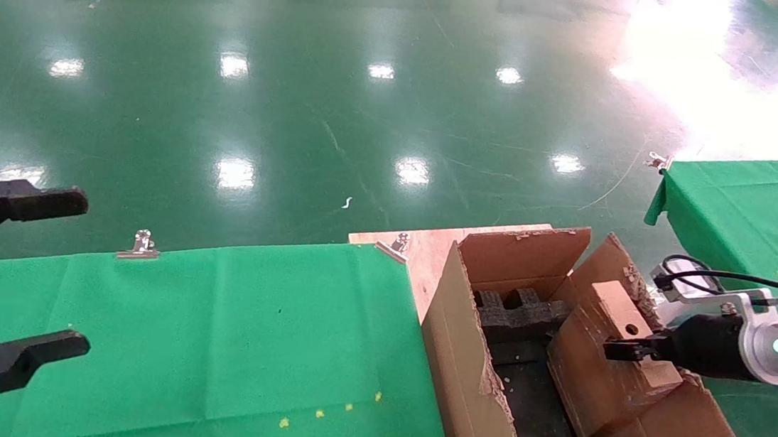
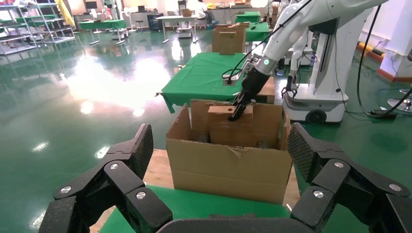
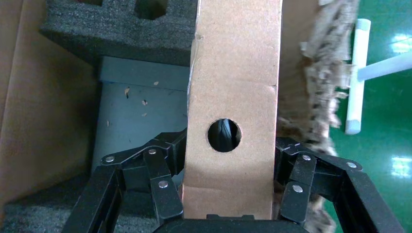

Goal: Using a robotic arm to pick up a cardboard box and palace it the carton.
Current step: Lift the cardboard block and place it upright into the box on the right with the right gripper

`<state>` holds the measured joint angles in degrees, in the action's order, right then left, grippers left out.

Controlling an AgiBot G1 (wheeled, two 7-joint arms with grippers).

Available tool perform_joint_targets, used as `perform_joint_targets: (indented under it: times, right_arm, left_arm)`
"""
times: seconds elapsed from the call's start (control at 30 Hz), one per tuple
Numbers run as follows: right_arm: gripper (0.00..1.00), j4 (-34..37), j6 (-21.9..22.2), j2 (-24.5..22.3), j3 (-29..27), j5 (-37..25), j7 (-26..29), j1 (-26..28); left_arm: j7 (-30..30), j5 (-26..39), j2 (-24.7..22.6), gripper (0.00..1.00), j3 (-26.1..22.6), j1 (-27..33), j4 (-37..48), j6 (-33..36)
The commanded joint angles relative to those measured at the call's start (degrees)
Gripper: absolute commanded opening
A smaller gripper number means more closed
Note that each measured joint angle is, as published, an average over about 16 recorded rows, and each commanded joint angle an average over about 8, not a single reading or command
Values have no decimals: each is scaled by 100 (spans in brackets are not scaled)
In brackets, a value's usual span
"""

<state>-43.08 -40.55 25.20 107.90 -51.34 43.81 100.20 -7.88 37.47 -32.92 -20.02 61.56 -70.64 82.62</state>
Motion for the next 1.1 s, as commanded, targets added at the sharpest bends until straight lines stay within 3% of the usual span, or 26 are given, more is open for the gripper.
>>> perform_joint_targets:
  times: [0.03,1.1]
  right_arm:
    - [0,52,33,78,0,34,-15,-70]
    - [2,1767,221,1318,-359,845,-1018,-1449]
  left_arm:
    - [0,0,0,100,0,0,0,0]
    - [0,0,0,100,0,0,0,0]
